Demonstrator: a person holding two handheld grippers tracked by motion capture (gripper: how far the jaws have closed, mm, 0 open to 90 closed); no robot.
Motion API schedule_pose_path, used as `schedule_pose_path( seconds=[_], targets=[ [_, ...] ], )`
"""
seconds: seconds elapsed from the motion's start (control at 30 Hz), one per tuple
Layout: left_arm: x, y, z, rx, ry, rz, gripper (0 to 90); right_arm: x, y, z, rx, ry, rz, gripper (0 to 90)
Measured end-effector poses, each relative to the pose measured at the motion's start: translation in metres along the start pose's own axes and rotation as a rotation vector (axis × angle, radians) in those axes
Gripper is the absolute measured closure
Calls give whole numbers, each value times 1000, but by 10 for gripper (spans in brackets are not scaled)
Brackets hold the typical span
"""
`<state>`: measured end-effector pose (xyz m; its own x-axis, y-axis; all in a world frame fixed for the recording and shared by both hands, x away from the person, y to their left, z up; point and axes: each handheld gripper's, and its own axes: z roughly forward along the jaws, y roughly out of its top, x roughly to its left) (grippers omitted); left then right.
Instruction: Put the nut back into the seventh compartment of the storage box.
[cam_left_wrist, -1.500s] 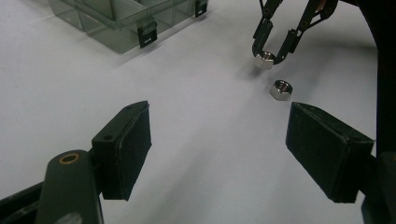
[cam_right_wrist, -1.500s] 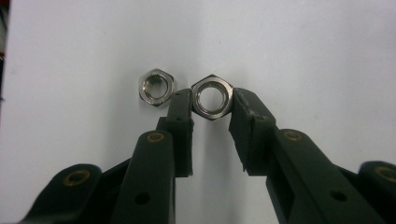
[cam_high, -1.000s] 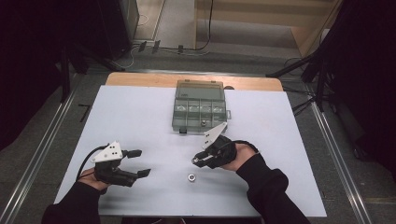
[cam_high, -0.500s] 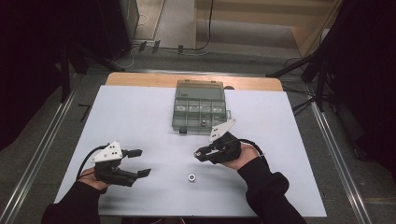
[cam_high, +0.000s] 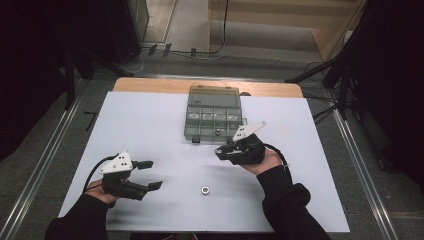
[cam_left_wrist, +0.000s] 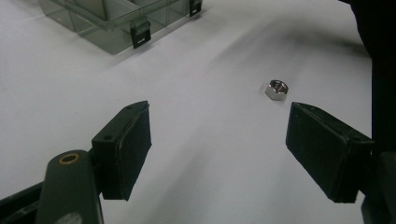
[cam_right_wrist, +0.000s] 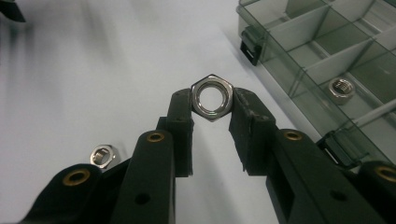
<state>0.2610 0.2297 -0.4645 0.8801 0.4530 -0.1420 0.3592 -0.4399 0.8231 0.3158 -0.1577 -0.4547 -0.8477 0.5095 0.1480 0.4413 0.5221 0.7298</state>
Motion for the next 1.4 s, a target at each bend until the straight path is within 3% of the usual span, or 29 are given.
schedule_pose_path(
  seconds=[0.33,0.57,0.83,1.1,1.4],
  targets=[
    [0,0,3,6,-11,-1,227,-15,-1,3,-16,-57,57,714],
    [1,0,2,6,-6,-2,227,-23,2,4,-9,-91,72,715],
    [1,0,2,4,-5,-4,227,-36,20,6,16,-138,61,715],
    [1,0,1,2,-4,-2,227,-52,32,7,13,-182,107,714],
    [1,0,1,-1,-4,-1,227,-59,43,20,103,-219,123,714]
  ],
)
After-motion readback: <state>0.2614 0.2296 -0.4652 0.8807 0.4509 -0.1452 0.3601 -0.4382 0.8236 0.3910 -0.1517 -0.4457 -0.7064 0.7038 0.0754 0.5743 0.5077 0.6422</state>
